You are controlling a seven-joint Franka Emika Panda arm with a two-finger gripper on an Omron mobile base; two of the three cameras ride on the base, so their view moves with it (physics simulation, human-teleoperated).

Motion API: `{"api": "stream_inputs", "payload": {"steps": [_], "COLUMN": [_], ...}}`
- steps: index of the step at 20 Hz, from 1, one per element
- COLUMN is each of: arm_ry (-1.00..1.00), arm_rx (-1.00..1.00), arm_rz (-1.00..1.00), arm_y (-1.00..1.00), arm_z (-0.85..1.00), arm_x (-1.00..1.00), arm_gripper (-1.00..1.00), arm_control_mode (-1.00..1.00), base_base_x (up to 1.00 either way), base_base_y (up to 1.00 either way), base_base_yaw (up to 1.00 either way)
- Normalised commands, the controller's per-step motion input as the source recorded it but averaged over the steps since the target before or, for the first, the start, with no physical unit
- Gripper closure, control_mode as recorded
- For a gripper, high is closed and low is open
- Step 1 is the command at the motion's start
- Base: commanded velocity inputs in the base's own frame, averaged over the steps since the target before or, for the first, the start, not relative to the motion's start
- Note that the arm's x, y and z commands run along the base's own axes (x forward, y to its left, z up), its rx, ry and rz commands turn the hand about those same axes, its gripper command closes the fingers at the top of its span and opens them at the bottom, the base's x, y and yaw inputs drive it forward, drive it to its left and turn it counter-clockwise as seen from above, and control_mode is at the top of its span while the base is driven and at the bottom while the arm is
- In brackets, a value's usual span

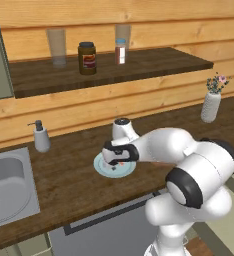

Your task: Pick up the knife from the drawer and place it on the cutting board. Then place the meat from the plate to the cutting board.

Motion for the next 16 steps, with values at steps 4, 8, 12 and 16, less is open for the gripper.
{"api": "stream_inputs", "payload": {"steps": [4, 8, 12, 16], "arm_ry": [0.01, 0.0, 0.0, 0.01], "arm_rx": [-0.05, -0.04, -0.03, -0.05], "arm_rz": [0.0, 0.0, 0.0, 0.0], "arm_y": [0.08, 0.08, 0.07, 0.09], "arm_z": [-0.33, -0.1, -0.08, -0.2], "arm_x": [0.36, 0.36, 0.35, 0.35], "arm_gripper": [-1.0, -1.0, -1.0, -1.0], "arm_control_mode": [-1.0, -1.0, -1.0, -1.0], "base_base_x": [0.0, 0.0, 0.0, 0.0], "base_base_y": [0.0, 0.0, 0.0, 0.0], "base_base_yaw": [0.0, 0.0, 0.0, 0.0]}}
